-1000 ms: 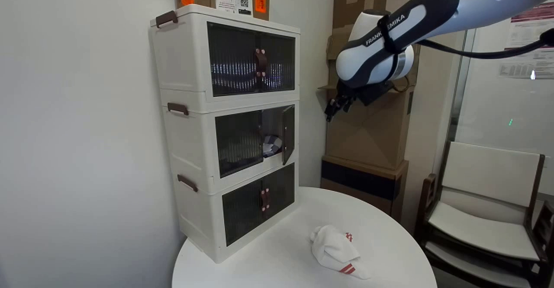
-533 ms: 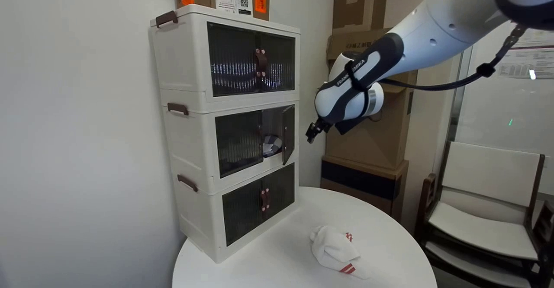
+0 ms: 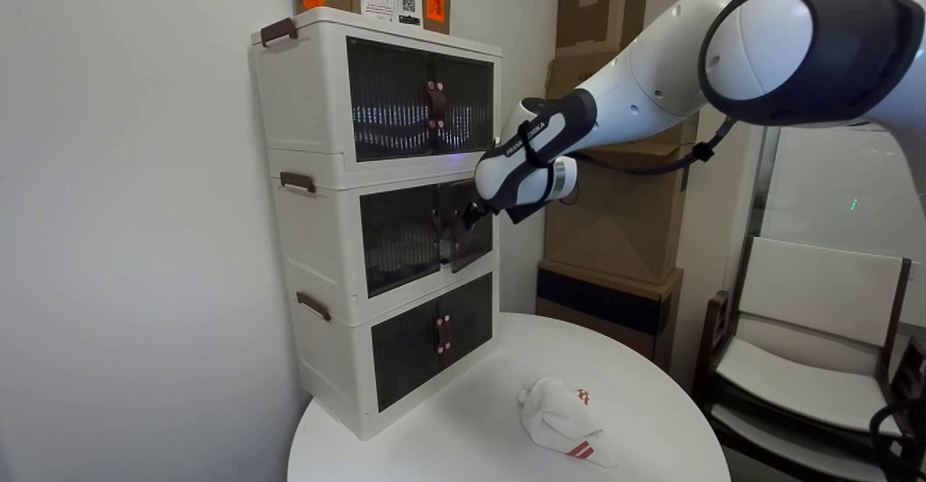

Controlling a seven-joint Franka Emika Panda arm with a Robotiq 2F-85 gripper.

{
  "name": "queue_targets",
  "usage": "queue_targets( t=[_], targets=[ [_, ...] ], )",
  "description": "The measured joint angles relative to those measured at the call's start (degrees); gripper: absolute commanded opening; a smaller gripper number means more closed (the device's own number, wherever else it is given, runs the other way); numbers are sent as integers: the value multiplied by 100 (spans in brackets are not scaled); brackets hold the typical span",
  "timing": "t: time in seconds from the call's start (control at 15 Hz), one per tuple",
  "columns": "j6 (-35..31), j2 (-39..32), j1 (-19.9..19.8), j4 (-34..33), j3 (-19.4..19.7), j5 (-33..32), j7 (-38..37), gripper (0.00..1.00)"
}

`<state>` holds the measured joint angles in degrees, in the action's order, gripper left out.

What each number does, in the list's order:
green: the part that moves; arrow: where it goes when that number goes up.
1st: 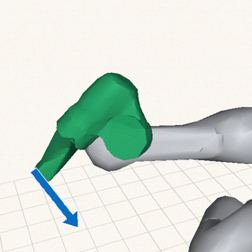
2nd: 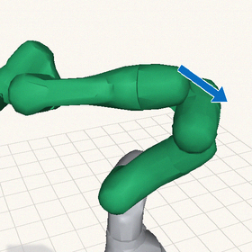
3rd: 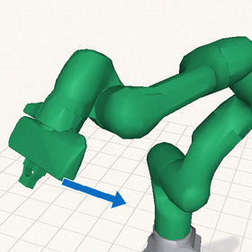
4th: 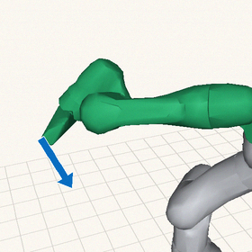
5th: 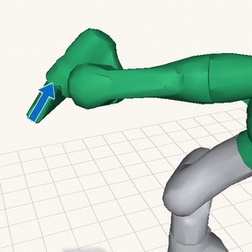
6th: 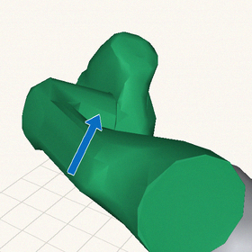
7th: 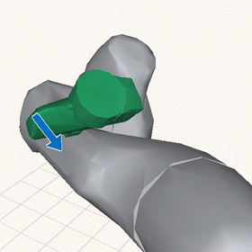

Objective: Close the middle left and right cabinet doors

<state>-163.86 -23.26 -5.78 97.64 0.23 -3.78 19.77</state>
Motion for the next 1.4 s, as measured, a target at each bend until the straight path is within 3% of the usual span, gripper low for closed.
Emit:
queue_targets(
  t=[0.4, 0.8, 1.07, 1.4],
  targets=[
    [268, -681, 53, -1090, -154, -91, -36, 100],
    [847, -783, 60, -1420, -154, -130, -75, 100],
    [1251, -411, 306, -1004, 7, -322, -742, 100],
    [1586, 713, 1147, 369, 656, -1469, -2644, 100]
  ],
)
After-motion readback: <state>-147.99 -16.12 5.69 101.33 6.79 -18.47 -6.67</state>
